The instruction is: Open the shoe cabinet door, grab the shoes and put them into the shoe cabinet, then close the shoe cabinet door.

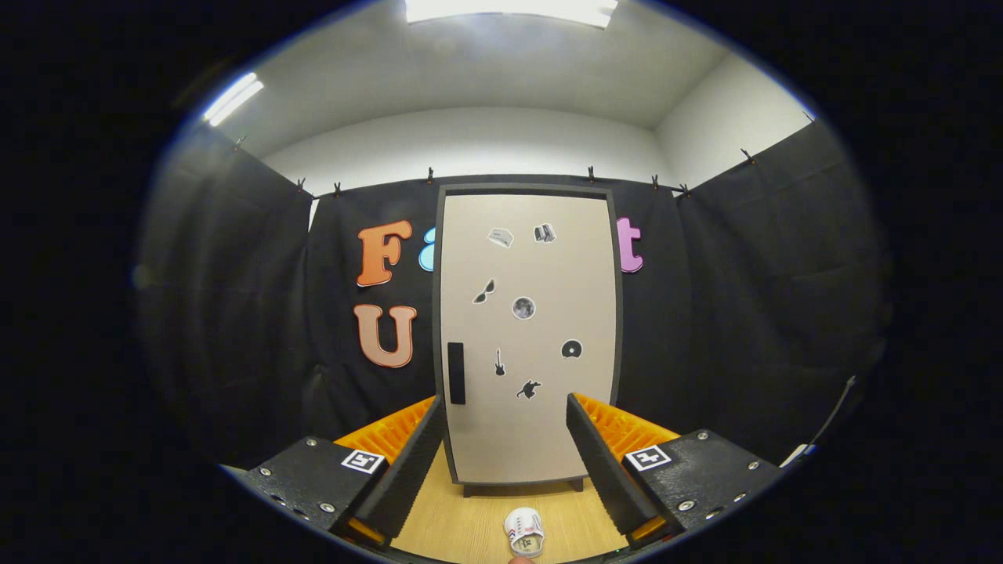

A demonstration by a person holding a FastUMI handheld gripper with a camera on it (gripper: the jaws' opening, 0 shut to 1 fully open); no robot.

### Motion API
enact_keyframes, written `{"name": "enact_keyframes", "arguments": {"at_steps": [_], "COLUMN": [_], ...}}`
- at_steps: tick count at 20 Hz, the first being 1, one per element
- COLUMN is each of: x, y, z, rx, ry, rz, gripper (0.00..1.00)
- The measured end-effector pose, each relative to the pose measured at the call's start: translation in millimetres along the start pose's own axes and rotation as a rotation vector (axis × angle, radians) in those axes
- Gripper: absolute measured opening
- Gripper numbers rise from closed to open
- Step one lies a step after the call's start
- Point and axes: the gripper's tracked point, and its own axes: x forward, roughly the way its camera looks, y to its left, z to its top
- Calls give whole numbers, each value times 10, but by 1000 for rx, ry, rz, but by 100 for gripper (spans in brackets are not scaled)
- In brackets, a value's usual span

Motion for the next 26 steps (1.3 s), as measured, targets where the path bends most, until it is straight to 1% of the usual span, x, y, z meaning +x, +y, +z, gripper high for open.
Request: {"name": "enact_keyframes", "arguments": {"at_steps": [6, 14, 20, 26], "x": [363, 1050, 1608, 2160], "y": [218, 642, 871, 975], "z": [-113, -297, -470, -692], "rx": [5, -2, -8, -3], "ry": [17, 33, 56, 84], "rz": [40, 91, 92, 76], "gripper": [96, 96, 96, 96]}}
